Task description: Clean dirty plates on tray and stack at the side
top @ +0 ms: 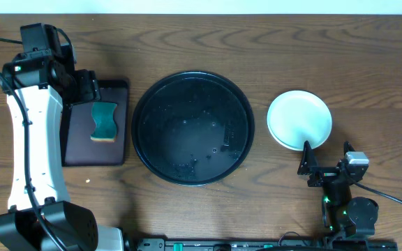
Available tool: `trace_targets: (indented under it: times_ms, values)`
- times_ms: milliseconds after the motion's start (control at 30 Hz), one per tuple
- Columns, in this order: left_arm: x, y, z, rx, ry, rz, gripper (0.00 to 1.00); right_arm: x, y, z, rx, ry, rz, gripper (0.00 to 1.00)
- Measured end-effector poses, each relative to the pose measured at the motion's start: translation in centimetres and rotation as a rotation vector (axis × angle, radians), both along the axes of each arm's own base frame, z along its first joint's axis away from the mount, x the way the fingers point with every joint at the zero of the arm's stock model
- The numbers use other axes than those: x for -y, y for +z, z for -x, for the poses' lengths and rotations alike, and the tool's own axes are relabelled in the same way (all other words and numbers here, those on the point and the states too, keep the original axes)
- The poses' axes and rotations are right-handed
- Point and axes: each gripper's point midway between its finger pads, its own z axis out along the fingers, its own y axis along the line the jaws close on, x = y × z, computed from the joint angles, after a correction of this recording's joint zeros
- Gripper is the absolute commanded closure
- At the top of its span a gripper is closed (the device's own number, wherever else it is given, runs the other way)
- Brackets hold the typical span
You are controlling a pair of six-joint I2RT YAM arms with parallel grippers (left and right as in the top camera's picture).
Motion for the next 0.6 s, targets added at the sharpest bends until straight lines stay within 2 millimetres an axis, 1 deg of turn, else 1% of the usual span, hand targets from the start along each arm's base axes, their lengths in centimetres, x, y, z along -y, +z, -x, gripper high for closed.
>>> trace_targets:
  times_ms: [200, 300, 367, 433, 467, 500, 567, 600]
  values:
    - [0.2, -0.2, 0.5, -0.021, -0.001, 0.008, 0.21, 0.0, 0.0, 0.0, 0.0, 0.0, 0.0, 0.01]
    - [0.3, 0.5, -1.4, 0.07, -0.016, 0.011, 0.21, 0.0, 0.0, 0.0, 0.0, 0.0, 0.0, 0.01]
    - [0.8, 1.1, -2.6, 0.15, -0.036, 0.018, 0.21, 0.0, 0.0, 0.0, 0.0, 0.0, 0.0, 0.01]
    - [1.6, 2.1, -3.4, 0.251, -0.062, 0.016, 0.21, 0.0, 0.0, 0.0, 0.0, 0.0, 0.0, 0.01]
    - [2.1, 2.7, -3.5, 0.301, -0.077, 0.014, 0.21, 0.0, 0.0, 0.0, 0.0, 0.0, 0.0, 0.01]
    - [3.1, 3.8, -3.1, 0.376, -0.105, 0.011, 0.21, 0.0, 0.0, 0.0, 0.0, 0.0, 0.0, 0.01]
    - [4.1, 5.8, -2.8, 0.508, -0.135, -0.004, 0.21, 0.0, 0.0, 0.0, 0.0, 0.0, 0.0, 0.01]
    - [4.4, 6.4, -2.2, 0.56, -0.144, -0.012, 0.21, 0.0, 0.0, 0.0, 0.001, 0.0, 0.0, 0.01]
